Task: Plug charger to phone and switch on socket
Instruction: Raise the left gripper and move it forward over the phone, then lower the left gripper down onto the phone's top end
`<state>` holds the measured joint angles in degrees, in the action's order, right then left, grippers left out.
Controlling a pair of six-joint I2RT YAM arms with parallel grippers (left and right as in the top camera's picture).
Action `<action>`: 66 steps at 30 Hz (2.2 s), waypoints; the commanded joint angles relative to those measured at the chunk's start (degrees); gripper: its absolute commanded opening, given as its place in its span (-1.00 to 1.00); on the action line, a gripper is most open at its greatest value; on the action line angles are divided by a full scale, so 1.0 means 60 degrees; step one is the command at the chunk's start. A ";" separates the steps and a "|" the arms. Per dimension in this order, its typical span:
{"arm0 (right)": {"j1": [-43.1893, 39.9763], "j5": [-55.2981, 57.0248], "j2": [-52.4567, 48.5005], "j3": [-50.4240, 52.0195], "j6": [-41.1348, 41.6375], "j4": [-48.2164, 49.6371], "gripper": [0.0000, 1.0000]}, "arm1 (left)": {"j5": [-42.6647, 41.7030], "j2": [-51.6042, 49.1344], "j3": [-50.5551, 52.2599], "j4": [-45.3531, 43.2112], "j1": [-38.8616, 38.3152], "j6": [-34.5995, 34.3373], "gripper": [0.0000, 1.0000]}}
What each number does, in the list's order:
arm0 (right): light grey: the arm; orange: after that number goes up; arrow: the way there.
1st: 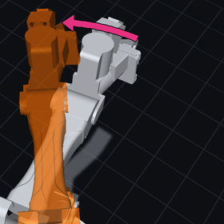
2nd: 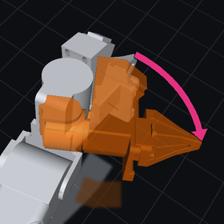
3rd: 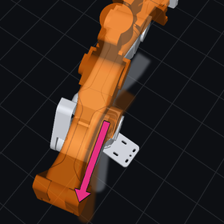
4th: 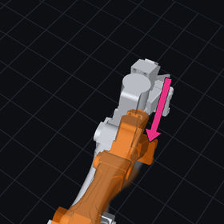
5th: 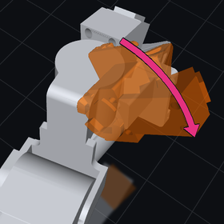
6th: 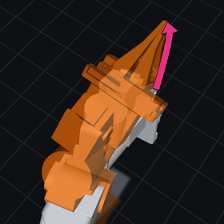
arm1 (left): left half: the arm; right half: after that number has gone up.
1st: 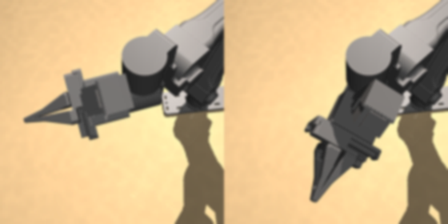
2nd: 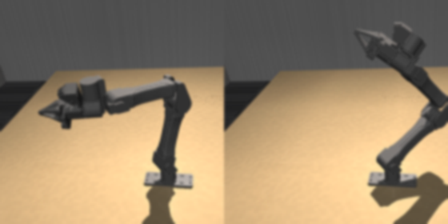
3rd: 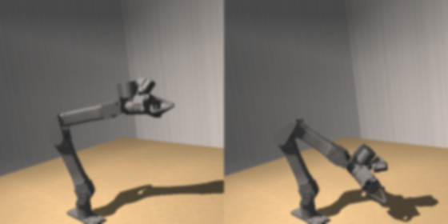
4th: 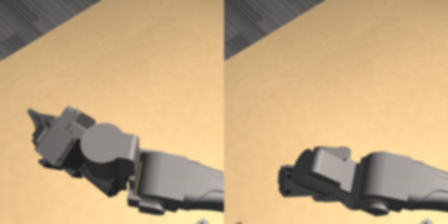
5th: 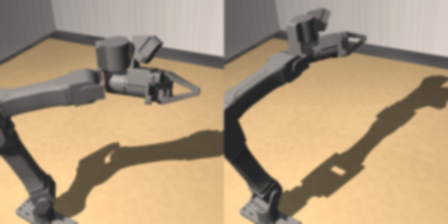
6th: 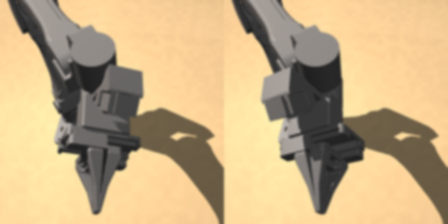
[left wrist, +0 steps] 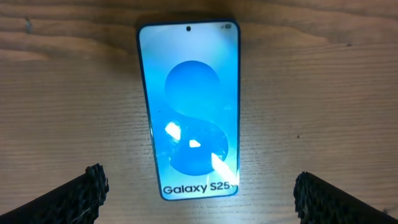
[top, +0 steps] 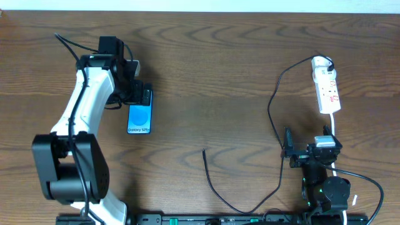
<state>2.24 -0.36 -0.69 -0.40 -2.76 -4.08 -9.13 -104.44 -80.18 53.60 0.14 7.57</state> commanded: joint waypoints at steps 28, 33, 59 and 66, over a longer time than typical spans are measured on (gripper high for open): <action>0.0080 0.0069 0.0051 0.0015 -0.0117 -0.0044 0.99 | -0.0124 -0.1300 -0.0084 -0.0747 -0.0018 0.0124 0.96; 0.0080 0.0069 0.0051 0.0015 -0.0117 -0.0044 0.98 | -0.0124 -0.1300 -0.0084 -0.0812 -0.0018 0.0124 0.96; 0.0080 0.0069 0.0051 0.0015 -0.0117 -0.0044 0.99 | 0.0211 -0.1300 -0.0084 -0.0809 -0.0022 0.0127 0.96; 0.0080 0.0069 0.0051 0.0015 -0.0117 -0.0044 0.99 | 0.0565 -0.1300 -0.0073 -0.0801 -0.0040 0.0124 0.96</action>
<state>2.24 -0.36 -0.69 -0.40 -2.79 -4.08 -8.32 -111.81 -80.18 48.77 0.14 7.57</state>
